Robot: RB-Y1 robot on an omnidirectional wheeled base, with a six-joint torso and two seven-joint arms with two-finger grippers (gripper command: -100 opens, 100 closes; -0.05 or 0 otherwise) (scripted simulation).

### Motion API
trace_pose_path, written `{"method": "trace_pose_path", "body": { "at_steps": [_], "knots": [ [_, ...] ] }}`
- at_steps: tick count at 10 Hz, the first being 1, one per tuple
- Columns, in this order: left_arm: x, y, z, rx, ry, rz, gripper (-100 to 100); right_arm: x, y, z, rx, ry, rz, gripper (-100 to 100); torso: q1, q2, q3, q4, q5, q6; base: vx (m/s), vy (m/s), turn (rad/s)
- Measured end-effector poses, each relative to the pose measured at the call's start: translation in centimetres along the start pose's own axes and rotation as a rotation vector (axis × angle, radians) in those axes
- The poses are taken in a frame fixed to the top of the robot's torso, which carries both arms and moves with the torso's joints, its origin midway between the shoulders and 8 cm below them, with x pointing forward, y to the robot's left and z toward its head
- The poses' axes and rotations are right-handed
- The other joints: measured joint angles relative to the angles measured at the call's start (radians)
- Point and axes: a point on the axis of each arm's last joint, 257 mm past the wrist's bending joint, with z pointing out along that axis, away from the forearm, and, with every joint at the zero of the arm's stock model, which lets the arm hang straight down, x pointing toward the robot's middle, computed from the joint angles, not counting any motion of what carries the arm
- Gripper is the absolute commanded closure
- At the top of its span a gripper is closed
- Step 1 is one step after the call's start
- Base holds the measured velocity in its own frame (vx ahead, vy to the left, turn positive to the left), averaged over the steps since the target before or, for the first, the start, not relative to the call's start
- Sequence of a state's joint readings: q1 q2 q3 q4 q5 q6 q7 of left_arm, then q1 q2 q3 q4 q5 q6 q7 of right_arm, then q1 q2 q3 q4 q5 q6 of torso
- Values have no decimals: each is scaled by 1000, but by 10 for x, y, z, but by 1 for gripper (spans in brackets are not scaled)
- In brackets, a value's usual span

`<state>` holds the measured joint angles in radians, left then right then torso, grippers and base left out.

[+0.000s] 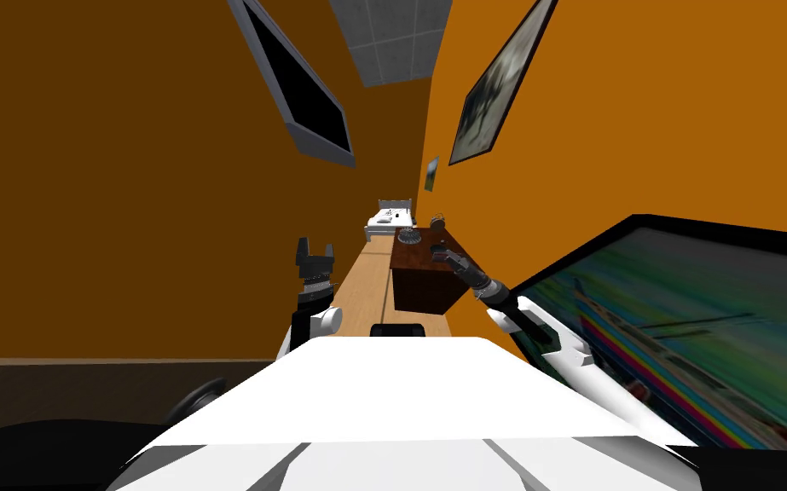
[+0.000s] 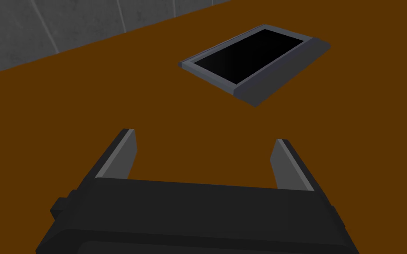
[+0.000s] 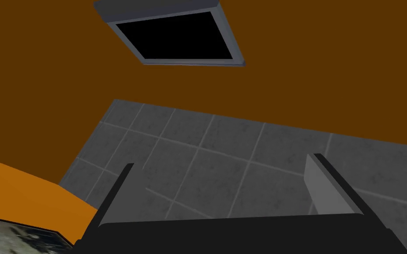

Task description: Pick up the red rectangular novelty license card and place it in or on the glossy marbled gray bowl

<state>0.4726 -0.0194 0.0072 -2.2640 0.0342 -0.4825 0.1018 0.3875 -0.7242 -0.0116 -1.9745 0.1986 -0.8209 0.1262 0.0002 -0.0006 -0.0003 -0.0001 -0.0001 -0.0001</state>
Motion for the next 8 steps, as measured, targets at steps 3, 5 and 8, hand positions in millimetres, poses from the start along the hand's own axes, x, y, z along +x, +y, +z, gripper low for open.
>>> {"method": "trace_pose_path", "body": {
  "at_steps": [3, 5, 8],
  "knots": [
    [0, 0, 0, 0, 0, 0, 0, 6, -11, -7, -4, 85, -44, -100, 0, 0, 0, 0, 0, 0, 5, 5, -1],
    [0, 0, 0, 0, 0, 0, 0, 12, -21, -16, -2, 155, -82, -100, 0, 0, 0, 0, 0, 0, 14, 11, 12],
    [0, 0, 0, 0, 0, 0, 0, 15, -34, -28, -1, 243, -126, -100, 0, 0, 0, 0, 0, 0, 9, 9, 15]
  ]
}}
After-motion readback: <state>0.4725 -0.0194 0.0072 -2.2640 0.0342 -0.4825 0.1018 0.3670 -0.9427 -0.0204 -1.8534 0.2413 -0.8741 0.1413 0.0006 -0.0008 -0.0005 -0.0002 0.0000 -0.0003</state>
